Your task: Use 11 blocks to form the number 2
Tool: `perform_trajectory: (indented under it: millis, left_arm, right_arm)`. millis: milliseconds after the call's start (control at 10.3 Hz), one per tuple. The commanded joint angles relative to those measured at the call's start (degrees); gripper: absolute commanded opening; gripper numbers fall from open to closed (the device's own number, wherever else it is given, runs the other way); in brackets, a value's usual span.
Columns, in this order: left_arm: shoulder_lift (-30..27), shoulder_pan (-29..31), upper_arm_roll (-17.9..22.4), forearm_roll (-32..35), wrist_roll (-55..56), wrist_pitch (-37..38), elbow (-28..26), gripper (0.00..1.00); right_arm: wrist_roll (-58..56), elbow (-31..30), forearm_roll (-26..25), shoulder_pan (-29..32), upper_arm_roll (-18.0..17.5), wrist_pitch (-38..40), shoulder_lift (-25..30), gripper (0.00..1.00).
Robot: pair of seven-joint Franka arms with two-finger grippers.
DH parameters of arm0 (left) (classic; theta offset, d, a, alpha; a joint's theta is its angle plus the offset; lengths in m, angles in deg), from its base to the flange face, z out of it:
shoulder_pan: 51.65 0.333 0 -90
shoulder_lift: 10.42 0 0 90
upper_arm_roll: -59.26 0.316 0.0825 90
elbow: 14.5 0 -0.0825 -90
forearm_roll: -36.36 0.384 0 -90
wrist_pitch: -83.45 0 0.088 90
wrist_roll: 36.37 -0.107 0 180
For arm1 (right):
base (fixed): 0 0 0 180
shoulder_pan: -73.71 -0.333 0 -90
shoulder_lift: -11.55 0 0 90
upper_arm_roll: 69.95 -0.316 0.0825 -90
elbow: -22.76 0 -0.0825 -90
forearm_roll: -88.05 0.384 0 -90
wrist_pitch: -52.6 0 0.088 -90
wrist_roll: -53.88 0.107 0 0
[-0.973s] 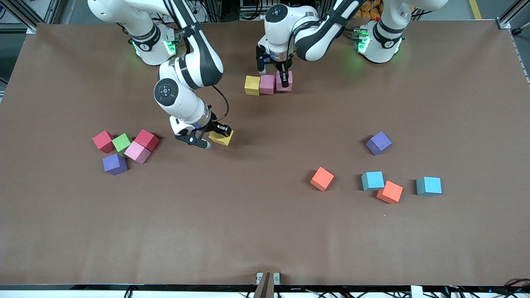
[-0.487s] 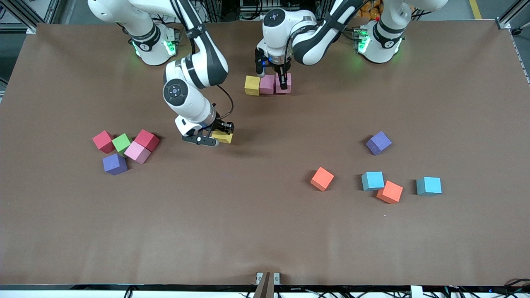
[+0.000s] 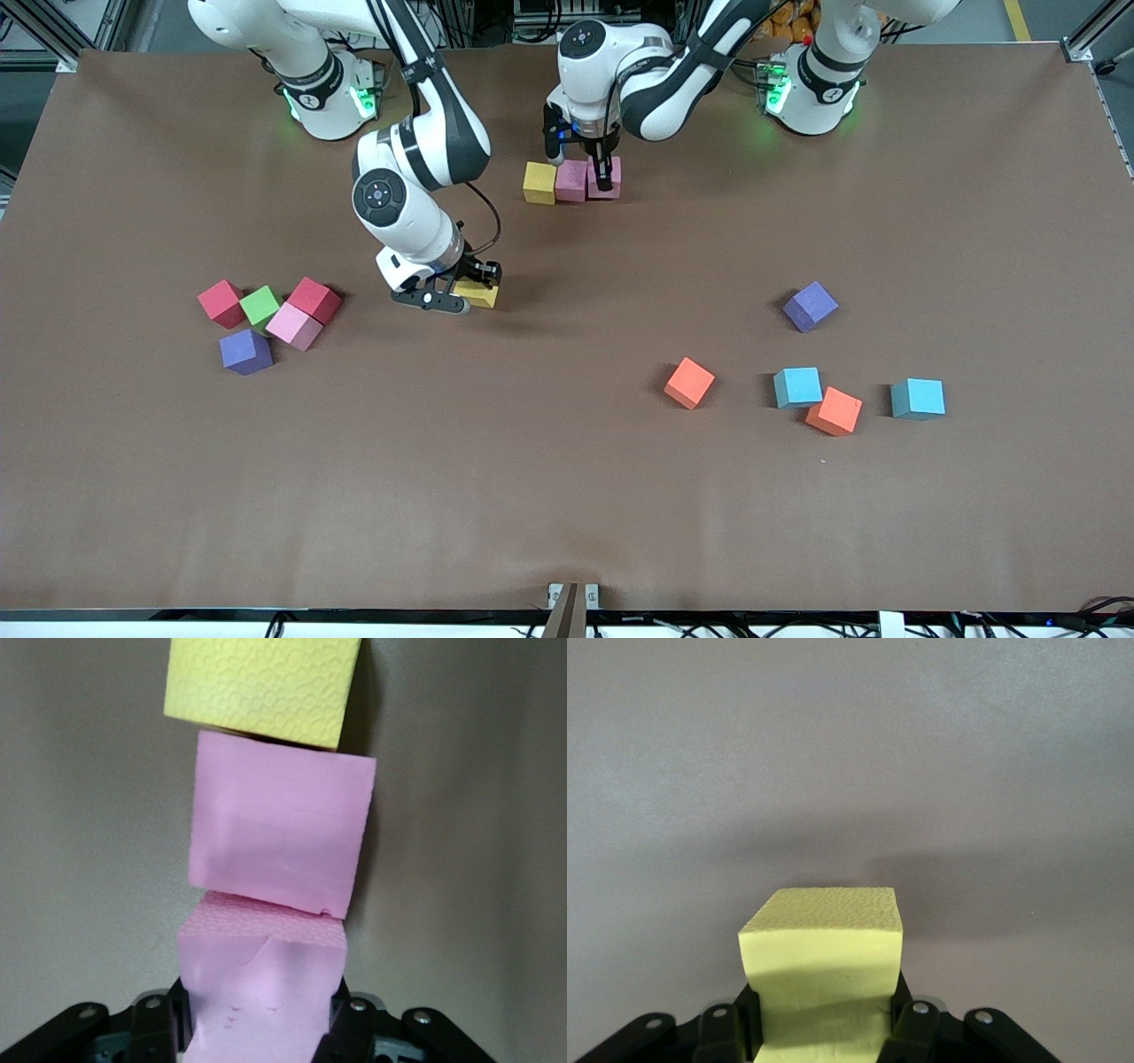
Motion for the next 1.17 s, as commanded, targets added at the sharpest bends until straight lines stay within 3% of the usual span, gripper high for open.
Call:
perform_trajectory:
  millis: [0, 584, 681, 779, 876, 1071]
  left_arm:
    - [1.1, -1.2, 0.6, 2.5, 2.7, 1.0, 1.2, 0.0]
    - [2.4, -1.6, 0.6, 2.5, 2.7, 1.0, 2.6, 0.02]
    - [2.4, -1.6, 0.6, 2.5, 2.7, 1.0, 2.7, 0.17]
    - [2.5, -1.6, 0.6, 2.5, 2.7, 1.0, 2.7, 0.77]
    - [2.5, -1.5, 0.6, 2.5, 2.7, 1.0, 2.7, 1.0]
    - [2.3, -1.4, 0.6, 2.5, 2.7, 1.0, 2.7, 1.0]
  right_arm:
    - [1.1, 0.1, -0.5, 0.1, -0.2, -0.3, 0.0, 0.33]
    - [1.1, 0.2, -0.4, 0.1, -0.2, -0.3, 0.0, 0.33]
    - [1.1, 0.2, -0.4, 0.1, -0.2, -0.3, 0.0, 0.33]
    - [1.1, 0.2, -0.4, 0.1, -0.2, -0.3, 0.0, 0.33]
    - [1.1, 0.1, -0.4, 0.1, -0.2, -0.3, 0.0, 0.33]
    - [1.1, 0.2, -0.4, 0.1, -0.2, -0.3, -0.1, 0.33]
